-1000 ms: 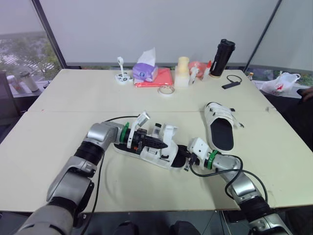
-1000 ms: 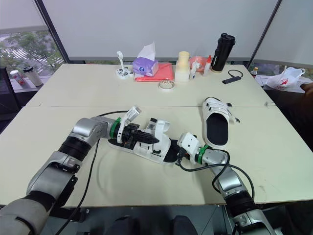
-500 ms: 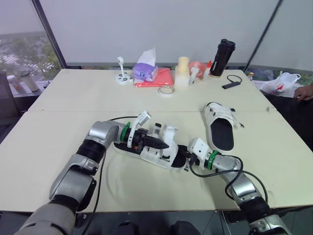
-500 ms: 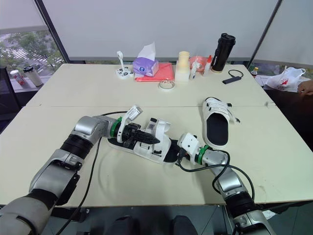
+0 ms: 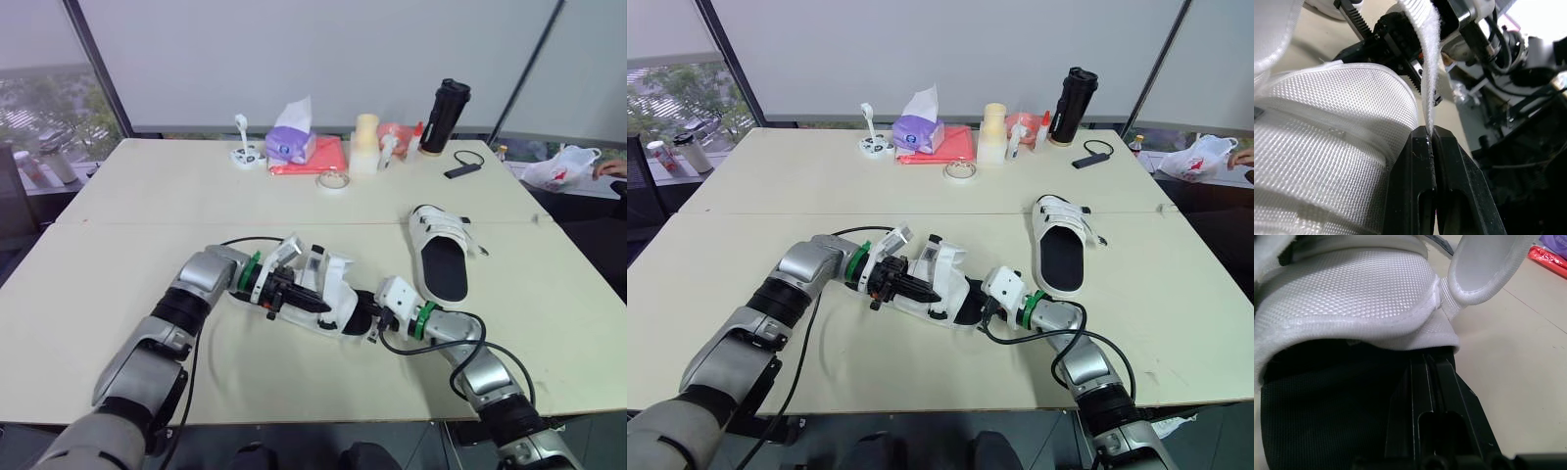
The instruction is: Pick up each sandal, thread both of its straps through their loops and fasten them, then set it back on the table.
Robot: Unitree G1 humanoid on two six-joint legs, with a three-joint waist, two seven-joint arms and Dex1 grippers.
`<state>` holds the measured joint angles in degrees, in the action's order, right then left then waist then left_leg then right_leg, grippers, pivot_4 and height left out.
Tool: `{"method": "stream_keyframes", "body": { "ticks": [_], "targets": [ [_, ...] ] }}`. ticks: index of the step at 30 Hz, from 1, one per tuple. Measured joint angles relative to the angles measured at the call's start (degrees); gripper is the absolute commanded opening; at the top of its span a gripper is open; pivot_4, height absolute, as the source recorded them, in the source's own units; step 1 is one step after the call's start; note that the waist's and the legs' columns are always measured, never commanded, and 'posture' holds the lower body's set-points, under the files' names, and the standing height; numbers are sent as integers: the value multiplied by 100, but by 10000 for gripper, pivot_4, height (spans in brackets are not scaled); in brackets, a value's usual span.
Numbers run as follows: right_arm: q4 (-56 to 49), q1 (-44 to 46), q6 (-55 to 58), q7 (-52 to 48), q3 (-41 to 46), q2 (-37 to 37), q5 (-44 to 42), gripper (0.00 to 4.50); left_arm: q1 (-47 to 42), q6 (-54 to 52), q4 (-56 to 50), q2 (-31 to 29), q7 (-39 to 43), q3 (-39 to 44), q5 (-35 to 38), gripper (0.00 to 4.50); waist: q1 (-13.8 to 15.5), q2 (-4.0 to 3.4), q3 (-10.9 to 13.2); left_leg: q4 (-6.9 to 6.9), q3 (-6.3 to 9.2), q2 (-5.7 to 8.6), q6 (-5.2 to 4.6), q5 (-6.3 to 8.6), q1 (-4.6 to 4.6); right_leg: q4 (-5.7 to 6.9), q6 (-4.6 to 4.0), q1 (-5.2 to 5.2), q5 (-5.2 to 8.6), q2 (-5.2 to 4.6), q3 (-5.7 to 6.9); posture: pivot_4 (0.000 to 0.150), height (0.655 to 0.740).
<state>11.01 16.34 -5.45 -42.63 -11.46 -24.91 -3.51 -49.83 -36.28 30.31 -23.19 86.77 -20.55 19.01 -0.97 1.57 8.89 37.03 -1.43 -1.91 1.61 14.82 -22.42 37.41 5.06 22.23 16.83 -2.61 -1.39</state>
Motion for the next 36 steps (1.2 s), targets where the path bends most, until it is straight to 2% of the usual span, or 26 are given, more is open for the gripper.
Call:
{"method": "stream_keyframes", "body": {
  "ticks": [8, 25, 36],
  "targets": [
    [2, 1, 0, 3, 0, 3, 2, 0, 9, 239, 7, 58, -20, 4, -181, 513, 0, 2, -1, 0, 0, 1, -1, 0, 0, 0, 1, 0, 0, 1, 0, 1500, 7400],
    [6, -17, 4, 22, -7, 64, 31, 0, 401, 1181, -991, -357, 319, -350, -616, 513, -16, -8, -28, -3, -2, -3, -18, 10, 4, -2, -17, -1, 9, 2, -1, 1500, 7400],
    [13, -12, 4, 22, -9, 90, 43, 0, 444, 892, -1056, -405, 301, -246, -553, 513, -26, -9, -30, -2, -3, -4, -24, 14, 6, -2, -15, -1, 8, 7, -3, 1500, 7400]
  ]
}}
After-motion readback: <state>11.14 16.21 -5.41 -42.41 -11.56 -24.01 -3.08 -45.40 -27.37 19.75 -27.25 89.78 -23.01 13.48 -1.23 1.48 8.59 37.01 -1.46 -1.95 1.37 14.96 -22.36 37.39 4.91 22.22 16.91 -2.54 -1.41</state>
